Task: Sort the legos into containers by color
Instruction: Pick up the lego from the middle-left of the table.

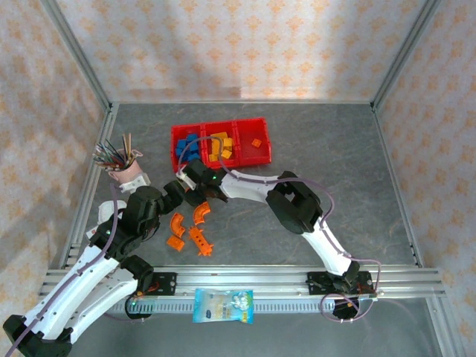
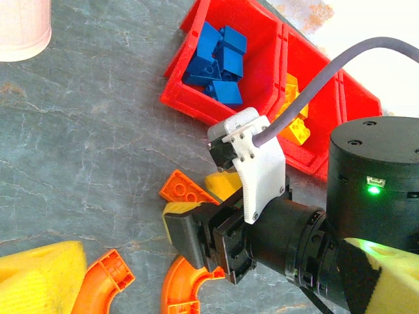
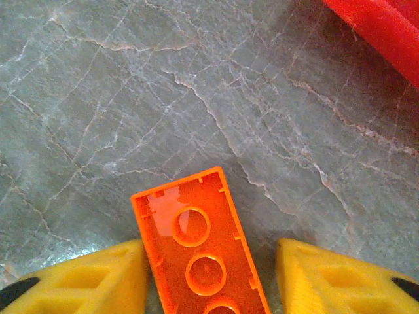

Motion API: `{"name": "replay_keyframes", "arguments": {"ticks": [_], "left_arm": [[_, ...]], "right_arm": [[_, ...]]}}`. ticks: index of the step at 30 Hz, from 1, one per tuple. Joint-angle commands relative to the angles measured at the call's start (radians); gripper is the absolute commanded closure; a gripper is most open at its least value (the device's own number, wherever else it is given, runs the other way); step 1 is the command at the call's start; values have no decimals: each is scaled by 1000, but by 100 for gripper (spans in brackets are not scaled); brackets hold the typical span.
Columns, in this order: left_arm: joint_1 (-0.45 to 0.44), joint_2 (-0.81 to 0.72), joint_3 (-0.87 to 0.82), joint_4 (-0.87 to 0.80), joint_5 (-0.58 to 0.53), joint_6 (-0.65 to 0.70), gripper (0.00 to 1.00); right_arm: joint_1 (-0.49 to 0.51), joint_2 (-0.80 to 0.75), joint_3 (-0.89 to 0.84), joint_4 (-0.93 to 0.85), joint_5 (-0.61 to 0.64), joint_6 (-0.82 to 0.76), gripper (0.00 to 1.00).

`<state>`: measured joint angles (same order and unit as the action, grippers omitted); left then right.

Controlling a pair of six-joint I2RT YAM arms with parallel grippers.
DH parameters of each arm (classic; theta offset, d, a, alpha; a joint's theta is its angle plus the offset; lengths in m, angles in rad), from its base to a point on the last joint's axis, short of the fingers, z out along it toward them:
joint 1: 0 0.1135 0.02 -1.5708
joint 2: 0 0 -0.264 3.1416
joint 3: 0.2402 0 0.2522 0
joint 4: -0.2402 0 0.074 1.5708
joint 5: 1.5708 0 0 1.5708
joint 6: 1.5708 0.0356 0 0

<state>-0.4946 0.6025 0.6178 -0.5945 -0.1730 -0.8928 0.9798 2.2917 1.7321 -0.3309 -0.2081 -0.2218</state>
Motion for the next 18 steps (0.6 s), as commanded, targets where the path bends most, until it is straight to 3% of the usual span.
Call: {"name": "replay_keyframes", "arguments": {"ticks": [1, 6, 18], "left_arm": [[10, 1, -15, -17, -23, -3, 1], [10, 11, -6, -1, -10, 5, 1], [9, 120, 37, 130, 50, 78, 1]], "right_arm": [[5, 10, 14, -40, 1, -7, 55], [1, -48, -21, -20, 5, 13, 68], [-130, -340, -218, 46, -5, 199, 70]]}}
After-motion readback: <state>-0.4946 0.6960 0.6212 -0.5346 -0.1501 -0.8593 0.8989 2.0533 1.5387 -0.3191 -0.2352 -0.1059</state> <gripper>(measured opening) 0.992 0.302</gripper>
